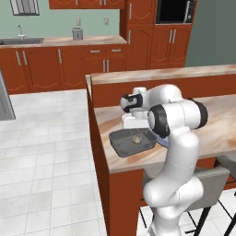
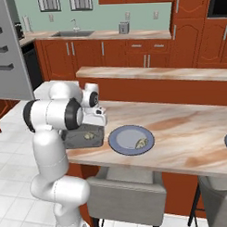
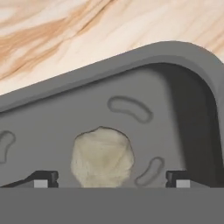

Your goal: Place two dumplings into each of the tupperware containers and then place the containers in the fridge.

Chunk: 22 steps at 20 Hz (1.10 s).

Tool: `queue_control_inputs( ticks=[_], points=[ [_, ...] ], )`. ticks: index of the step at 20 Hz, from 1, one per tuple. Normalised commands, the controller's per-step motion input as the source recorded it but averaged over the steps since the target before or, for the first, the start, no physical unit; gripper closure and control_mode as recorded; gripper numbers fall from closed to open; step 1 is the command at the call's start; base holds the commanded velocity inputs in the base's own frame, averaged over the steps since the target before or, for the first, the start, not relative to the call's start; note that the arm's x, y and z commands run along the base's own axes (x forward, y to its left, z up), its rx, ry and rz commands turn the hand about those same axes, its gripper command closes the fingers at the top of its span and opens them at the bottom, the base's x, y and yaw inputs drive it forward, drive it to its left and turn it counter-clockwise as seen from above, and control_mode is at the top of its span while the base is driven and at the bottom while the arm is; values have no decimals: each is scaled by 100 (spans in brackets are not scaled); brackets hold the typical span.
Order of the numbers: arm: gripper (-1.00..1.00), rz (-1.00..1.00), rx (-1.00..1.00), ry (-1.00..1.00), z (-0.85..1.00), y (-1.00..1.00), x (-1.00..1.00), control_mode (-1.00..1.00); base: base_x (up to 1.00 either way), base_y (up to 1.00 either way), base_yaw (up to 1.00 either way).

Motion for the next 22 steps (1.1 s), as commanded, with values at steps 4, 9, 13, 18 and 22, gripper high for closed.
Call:
queue_control_inputs(
  ticks=[4,9,13,18,22],
  points=[
    [-100,-4,0,-2,61,-29,-35,-100,0,0,0],
    [-100,-10,0,-1,11,-83,-32,-100,0,0,0],
    [-100,-14,0,0,0,-100,-5,-100,0,0,0],
    [-100,-16,0,0,0,-94,0,-100,0,0,0],
    [-100,-18,0,0,0,-99,0,-100,0,0,0]
  ],
)
